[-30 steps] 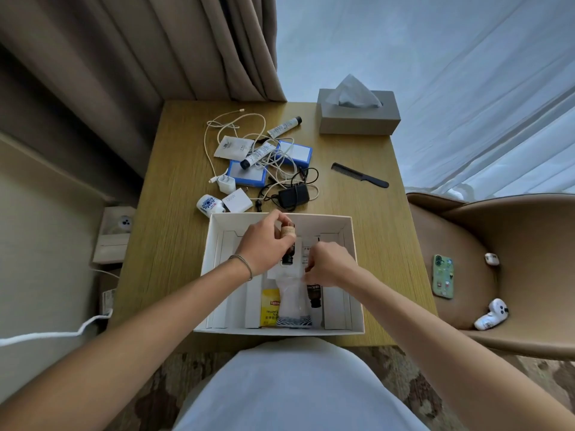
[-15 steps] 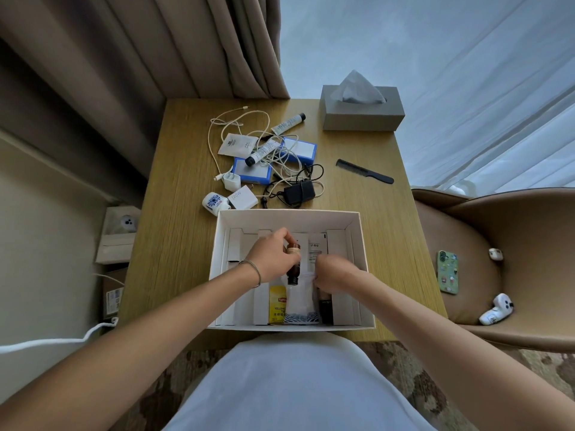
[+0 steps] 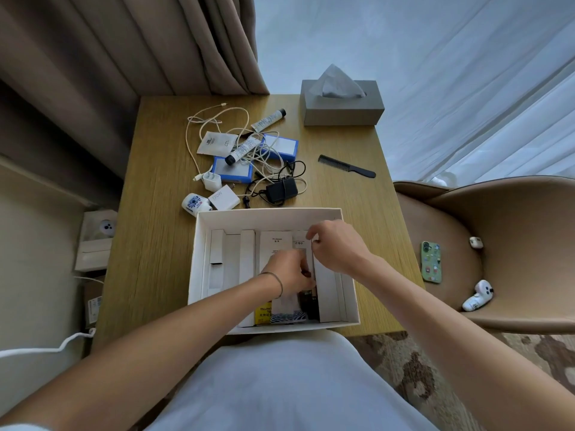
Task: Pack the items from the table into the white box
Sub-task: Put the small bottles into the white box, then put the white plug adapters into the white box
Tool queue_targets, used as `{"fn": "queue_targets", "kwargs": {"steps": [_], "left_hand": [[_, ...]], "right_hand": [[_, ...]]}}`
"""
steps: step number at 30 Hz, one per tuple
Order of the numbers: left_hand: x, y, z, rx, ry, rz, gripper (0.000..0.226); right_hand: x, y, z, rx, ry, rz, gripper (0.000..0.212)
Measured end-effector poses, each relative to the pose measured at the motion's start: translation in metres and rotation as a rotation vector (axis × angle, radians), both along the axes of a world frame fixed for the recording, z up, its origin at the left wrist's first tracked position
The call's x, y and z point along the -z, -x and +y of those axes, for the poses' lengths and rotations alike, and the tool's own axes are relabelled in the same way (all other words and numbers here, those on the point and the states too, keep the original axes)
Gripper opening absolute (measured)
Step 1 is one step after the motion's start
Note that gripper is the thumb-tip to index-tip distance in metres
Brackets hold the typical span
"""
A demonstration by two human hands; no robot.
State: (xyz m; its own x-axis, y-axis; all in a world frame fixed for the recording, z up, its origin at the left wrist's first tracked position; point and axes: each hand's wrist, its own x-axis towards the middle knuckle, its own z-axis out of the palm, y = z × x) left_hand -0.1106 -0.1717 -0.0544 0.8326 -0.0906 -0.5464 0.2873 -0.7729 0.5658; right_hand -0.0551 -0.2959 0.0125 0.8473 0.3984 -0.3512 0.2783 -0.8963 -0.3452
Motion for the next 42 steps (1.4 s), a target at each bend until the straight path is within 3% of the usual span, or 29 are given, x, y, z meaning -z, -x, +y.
{"fn": "queue_targets", "kwargs": {"steps": [8, 11, 19, 32, 42], "left_hand": [[0.012, 0.009, -0.002, 0.244, -0.315, -0.081, 0.026], [0.018, 0.016, 0.001, 0.284, -0.353, -0.126, 0.026], [0.012, 0.023, 0.007, 0.174, -0.243, -0.205, 0.023], [-0.051, -0.004, 0.039, -0.104, -0.184, -0.645, 0.017], [-0.078, -0.034, 0.09, -0.263, -0.229, -0.635, 0.018]], "right_hand": [[0.006, 0.0, 0.0, -0.008, -0.016, -0.022, 0.036], [0.007, 0.0, 0.0, -0.012, -0.012, -0.022, 0.037], [0.008, 0.001, 0.001, -0.031, -0.038, -0.018, 0.034], [-0.01, -0.027, 0.011, 0.023, -0.231, -0.065, 0.026], [-0.033, -0.075, 0.064, -0.001, -0.342, -0.047, 0.03]]}}
